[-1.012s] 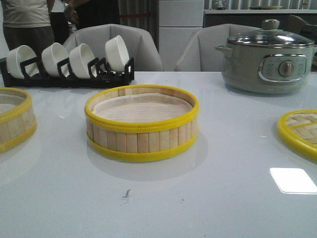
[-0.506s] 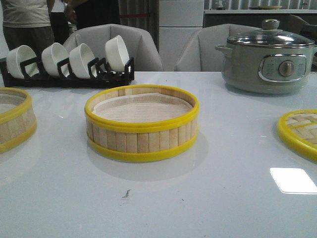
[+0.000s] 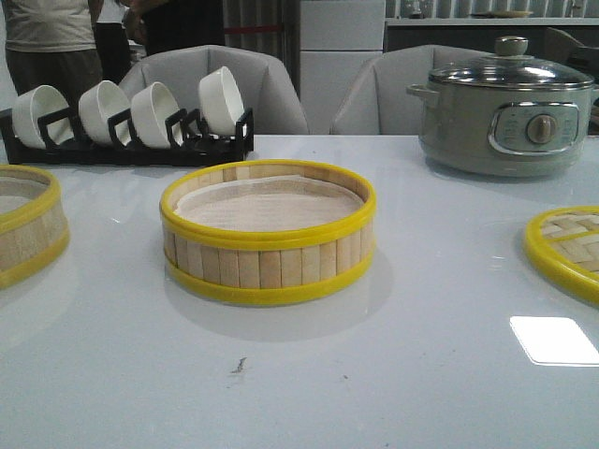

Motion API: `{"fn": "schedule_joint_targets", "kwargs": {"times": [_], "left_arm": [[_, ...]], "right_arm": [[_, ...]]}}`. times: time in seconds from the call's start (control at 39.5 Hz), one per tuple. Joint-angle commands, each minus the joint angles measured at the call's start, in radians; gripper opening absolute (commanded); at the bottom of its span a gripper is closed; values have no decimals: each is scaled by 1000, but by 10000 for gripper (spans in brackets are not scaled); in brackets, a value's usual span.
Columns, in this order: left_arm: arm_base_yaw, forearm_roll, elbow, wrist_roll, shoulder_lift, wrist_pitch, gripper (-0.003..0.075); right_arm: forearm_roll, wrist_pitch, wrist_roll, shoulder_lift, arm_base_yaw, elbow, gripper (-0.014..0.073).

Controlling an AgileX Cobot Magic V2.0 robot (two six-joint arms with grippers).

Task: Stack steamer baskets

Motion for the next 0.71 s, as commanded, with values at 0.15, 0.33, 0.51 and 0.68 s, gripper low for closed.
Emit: {"fn": "schedule_joint_targets", "kwargs": {"times": [0.15, 0.33, 0.51, 0.68], "left_arm": [[-6, 17, -14, -2, -11, -79, 87], [-6, -2, -235, -2, 98, 77, 87], [-20, 78, -662, -2, 359, 346, 87], [-41, 112, -1030, 20, 632, 571, 87]], "right_arm": [[-7, -86, -2, -20, -1, -15, 70], [-7, -86, -2, -20, -1, -15, 70], [-7, -86, -2, -20, -1, -15, 70], [-7, -86, -2, -20, -1, -15, 70]]}}
